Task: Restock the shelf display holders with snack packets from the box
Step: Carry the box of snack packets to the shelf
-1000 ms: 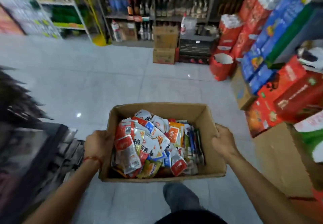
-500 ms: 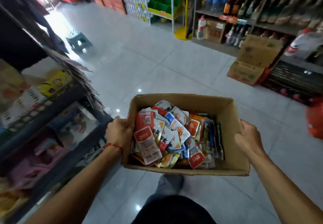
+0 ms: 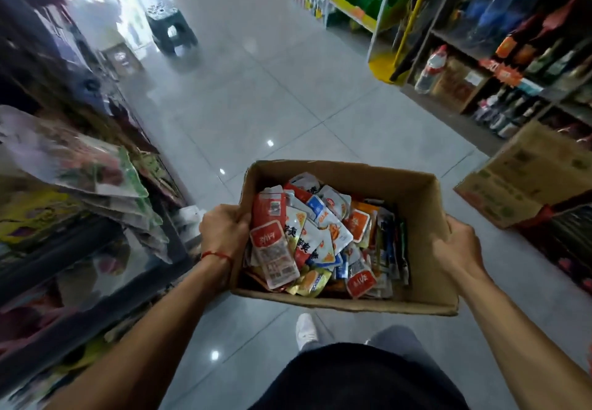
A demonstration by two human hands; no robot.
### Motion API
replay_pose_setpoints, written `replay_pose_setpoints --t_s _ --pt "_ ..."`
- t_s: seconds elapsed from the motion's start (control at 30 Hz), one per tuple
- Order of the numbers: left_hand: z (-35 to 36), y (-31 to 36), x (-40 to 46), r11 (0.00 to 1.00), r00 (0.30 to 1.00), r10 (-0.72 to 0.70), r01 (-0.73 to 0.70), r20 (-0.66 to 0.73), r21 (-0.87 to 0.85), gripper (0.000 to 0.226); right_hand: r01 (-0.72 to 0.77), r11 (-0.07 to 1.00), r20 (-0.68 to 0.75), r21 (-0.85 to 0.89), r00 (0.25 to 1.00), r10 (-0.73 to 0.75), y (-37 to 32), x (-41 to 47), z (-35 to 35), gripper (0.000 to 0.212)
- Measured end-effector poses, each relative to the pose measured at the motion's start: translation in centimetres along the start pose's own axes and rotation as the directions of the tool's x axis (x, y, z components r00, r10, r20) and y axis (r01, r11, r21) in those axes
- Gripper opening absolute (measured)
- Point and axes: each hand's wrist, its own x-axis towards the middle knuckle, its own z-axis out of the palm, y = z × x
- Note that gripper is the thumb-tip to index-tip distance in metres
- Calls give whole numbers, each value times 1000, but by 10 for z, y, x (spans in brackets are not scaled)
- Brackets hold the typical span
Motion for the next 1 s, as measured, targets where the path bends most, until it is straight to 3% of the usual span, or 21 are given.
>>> replay_pose_setpoints --t_s 0.3,0.57,0.8,1.0 --pt "20 67 134 984 967 -142 161 -210 75 27 118 991 229 62 965 -129 -81 224 47 20" --pt "10 128 237 926 869 -376 368 -322 -88 37 316 948 410 37 860 -302 -216 400 66 21" --pt "0 107 381 863 815 -502 454 -288 -220 36 427 904 457 -17 808 -373 -351 509 124 23" --pt "-26 58 558 835 820 -541 498 -186 -234 35 419 906 386 -56 846 -367 -472 576 194 23"
